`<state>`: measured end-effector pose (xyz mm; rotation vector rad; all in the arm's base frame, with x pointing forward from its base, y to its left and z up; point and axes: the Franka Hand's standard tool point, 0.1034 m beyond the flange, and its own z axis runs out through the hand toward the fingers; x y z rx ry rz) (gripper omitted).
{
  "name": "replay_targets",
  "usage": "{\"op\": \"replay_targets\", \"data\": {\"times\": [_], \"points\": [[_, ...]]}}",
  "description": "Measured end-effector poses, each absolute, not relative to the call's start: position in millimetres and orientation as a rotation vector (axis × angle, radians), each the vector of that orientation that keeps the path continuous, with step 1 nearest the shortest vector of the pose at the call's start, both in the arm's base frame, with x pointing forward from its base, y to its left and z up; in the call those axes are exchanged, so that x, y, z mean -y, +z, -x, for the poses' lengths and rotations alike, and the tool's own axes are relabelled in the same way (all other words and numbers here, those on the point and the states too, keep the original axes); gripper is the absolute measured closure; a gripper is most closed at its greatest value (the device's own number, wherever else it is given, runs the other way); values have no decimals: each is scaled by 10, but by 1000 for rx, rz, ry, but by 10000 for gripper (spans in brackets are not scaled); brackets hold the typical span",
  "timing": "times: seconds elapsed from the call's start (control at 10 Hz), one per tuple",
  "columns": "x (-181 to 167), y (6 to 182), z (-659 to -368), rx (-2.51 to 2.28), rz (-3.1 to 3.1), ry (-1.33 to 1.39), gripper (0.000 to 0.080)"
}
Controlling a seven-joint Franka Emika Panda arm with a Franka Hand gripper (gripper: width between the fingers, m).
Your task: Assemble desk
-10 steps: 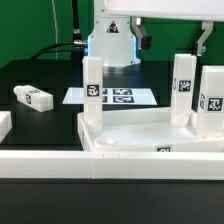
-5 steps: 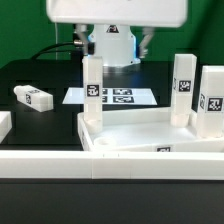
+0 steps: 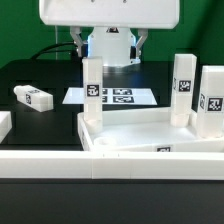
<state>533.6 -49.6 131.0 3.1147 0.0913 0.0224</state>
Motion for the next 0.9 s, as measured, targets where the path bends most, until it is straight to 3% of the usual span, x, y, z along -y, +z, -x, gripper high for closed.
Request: {"op": "replay_targets", "data": {"times": [0.4,0.9], "points": [[813,1336,-5024,-313,-3115,13,151],[834,1314,-5011,-670,-3050,7,151]]}}
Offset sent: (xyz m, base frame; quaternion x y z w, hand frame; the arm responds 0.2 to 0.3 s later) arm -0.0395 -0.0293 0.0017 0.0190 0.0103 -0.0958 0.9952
